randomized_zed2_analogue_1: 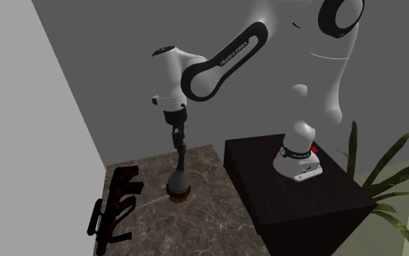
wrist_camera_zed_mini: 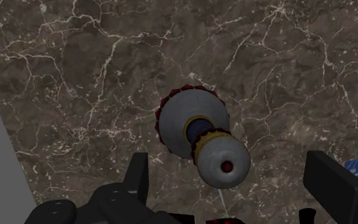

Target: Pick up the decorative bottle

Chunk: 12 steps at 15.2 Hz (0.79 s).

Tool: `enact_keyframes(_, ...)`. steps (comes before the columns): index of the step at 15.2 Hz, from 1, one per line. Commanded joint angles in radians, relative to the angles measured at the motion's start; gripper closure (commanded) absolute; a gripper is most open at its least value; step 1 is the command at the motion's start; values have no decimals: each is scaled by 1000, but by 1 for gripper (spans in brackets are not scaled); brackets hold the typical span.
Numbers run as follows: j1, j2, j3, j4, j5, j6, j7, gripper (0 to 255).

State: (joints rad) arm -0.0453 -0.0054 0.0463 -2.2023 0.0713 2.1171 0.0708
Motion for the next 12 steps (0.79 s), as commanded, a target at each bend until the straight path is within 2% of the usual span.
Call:
enact_keyframes(1, 0, 15, 0, -11, 1, 27, -1, 0)
enact_keyframes(5, 0, 26, 0, -21, 1, 48, -2, 0)
enact_keyframes(6, 0, 26, 0, -21, 1, 48, -2, 255)
enact_keyframes(12, 0, 26, 0, -21, 1, 48, -2, 255)
